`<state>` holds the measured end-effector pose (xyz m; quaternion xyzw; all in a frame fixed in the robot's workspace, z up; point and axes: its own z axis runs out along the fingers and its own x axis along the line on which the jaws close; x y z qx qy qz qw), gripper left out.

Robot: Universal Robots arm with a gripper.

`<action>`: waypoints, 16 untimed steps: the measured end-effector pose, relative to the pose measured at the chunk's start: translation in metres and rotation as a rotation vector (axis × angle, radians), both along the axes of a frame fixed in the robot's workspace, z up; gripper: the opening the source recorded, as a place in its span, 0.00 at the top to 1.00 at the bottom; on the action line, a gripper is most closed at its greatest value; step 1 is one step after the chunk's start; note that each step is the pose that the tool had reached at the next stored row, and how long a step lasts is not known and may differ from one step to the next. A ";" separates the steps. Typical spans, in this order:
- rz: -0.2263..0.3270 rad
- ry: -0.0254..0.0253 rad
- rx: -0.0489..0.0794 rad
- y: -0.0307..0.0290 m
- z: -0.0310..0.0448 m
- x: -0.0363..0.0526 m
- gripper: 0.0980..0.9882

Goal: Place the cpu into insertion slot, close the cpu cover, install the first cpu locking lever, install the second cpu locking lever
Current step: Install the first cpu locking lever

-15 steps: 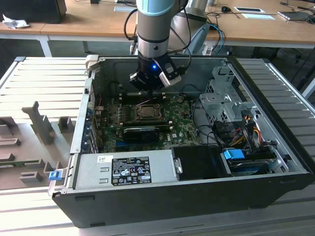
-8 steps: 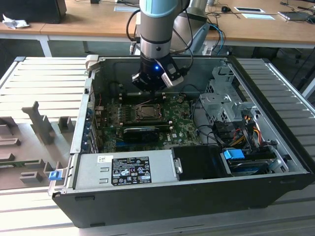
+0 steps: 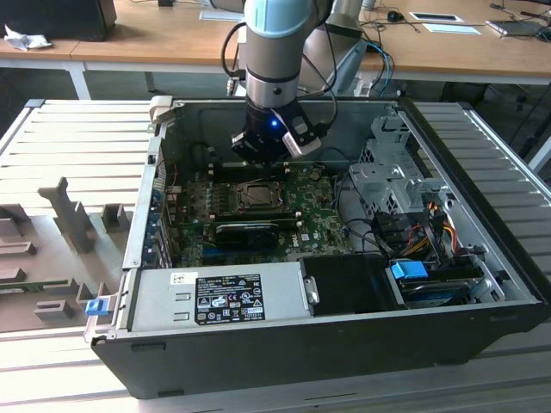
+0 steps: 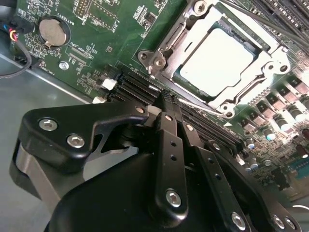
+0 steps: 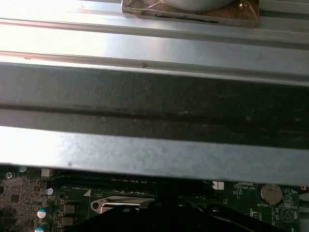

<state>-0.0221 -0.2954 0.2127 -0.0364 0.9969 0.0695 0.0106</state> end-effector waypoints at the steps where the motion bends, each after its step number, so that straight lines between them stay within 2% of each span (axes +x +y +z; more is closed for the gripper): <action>1: 0.001 0.0000 0.000 0.0000 -0.0015 0.0000 0.99; 7: 0.001 0.0001 -0.003 0.0000 -0.0077 0.0002 0.99; 12: 0.001 0.0000 -0.018 0.0000 -0.0099 0.0010 0.99; 16: 0.001 0.0001 -0.020 0.0000 -0.0117 0.0010 0.99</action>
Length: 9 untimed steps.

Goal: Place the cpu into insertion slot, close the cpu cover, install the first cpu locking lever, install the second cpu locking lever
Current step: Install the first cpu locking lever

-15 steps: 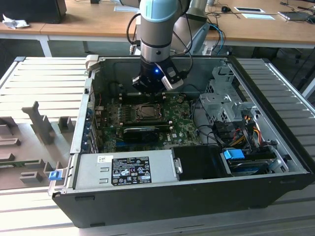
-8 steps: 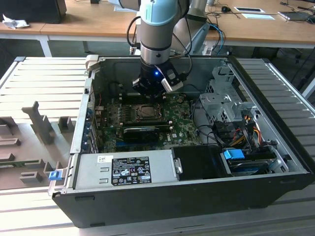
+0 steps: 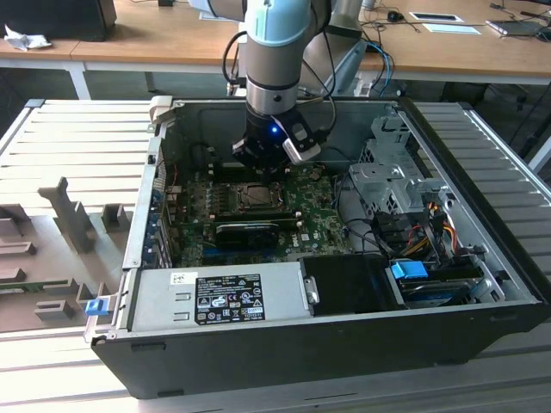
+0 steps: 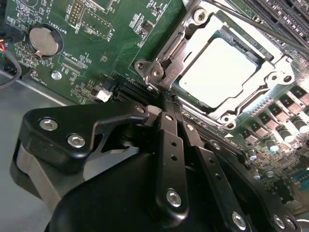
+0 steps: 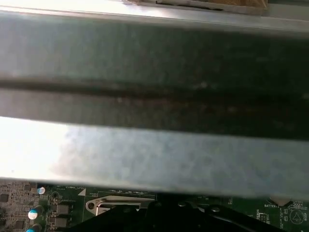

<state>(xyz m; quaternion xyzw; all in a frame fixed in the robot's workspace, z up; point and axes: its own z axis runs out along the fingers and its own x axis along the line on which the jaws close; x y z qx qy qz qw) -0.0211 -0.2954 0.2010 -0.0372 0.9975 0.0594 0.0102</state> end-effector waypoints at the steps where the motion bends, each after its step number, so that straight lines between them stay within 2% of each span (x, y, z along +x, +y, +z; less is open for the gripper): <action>1: 0.000 0.0000 0.000 0.0000 -0.0005 0.0000 0.99; 6: 0.000 -0.0003 0.009 0.0000 -0.0008 0.0000 0.99; 9: 0.000 -0.0001 0.009 0.0000 0.0045 0.0000 0.99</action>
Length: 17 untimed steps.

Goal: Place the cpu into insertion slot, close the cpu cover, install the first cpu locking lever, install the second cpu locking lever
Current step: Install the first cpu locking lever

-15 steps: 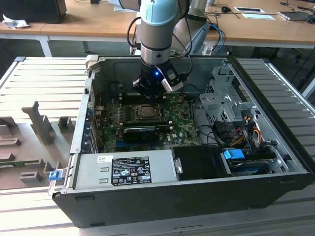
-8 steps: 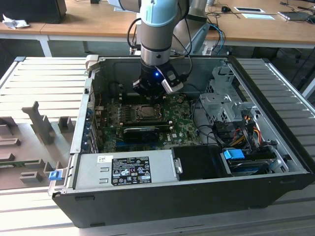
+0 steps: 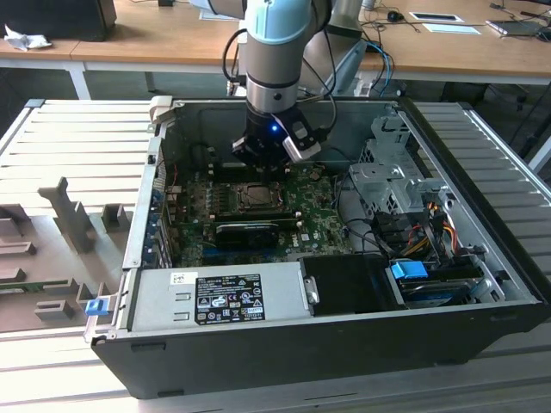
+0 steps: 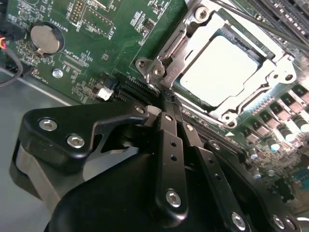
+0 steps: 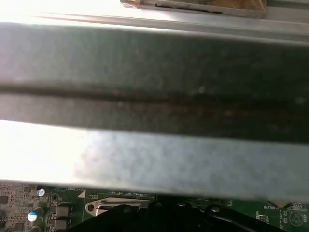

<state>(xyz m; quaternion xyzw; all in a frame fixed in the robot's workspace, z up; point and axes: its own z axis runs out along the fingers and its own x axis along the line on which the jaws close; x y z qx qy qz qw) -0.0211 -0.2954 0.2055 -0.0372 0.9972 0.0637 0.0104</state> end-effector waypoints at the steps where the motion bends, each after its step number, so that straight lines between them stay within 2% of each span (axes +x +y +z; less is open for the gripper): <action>1: 0.000 0.0000 0.000 0.0000 0.0039 0.0000 0.99; 3: 0.000 0.0001 -0.002 0.0000 0.0092 0.0000 0.99; 17: 0.000 0.0000 -0.004 -0.0046 0.0091 0.0000 0.99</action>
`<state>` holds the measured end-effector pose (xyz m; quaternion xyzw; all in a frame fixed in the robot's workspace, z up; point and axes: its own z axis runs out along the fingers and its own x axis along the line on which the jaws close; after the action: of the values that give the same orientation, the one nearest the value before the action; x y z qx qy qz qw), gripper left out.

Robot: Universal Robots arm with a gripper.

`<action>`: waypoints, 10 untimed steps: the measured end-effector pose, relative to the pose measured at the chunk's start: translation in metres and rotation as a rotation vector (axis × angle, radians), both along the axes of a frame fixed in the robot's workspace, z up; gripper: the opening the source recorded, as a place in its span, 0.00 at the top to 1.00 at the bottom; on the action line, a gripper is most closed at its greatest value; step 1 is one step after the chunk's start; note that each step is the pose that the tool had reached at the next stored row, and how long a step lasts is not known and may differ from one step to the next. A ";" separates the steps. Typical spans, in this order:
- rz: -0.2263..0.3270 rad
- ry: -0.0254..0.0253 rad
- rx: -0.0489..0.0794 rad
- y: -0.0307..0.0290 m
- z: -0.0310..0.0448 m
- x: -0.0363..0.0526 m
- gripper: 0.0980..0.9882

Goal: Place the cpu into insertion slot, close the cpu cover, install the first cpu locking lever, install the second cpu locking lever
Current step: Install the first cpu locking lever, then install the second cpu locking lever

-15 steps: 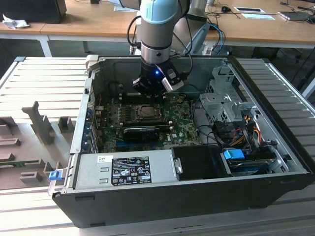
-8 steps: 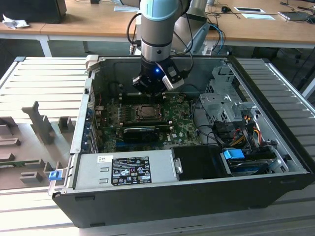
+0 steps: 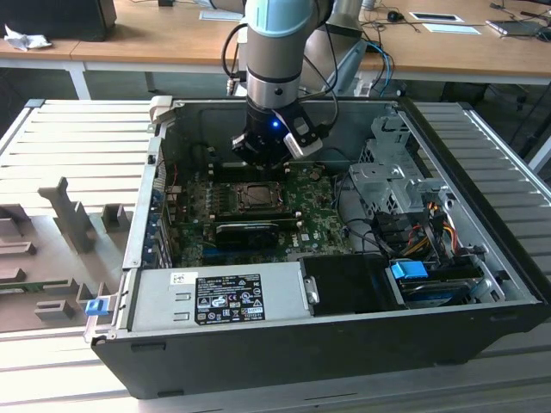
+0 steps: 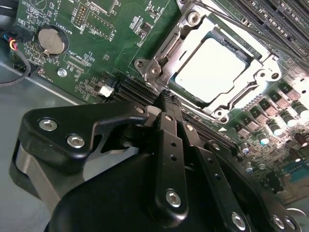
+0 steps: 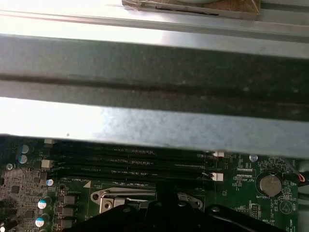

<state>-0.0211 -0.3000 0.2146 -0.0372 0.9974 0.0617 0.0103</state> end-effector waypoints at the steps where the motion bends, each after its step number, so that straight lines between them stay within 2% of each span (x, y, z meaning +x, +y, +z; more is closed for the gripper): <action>1: 0.000 0.0001 0.000 -0.0003 0.0000 0.0000 0.99; 10: 0.000 0.0000 0.000 -0.0068 0.0000 0.0000 0.99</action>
<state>-0.0211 -0.3068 0.2146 -0.0372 0.9974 0.0616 0.0103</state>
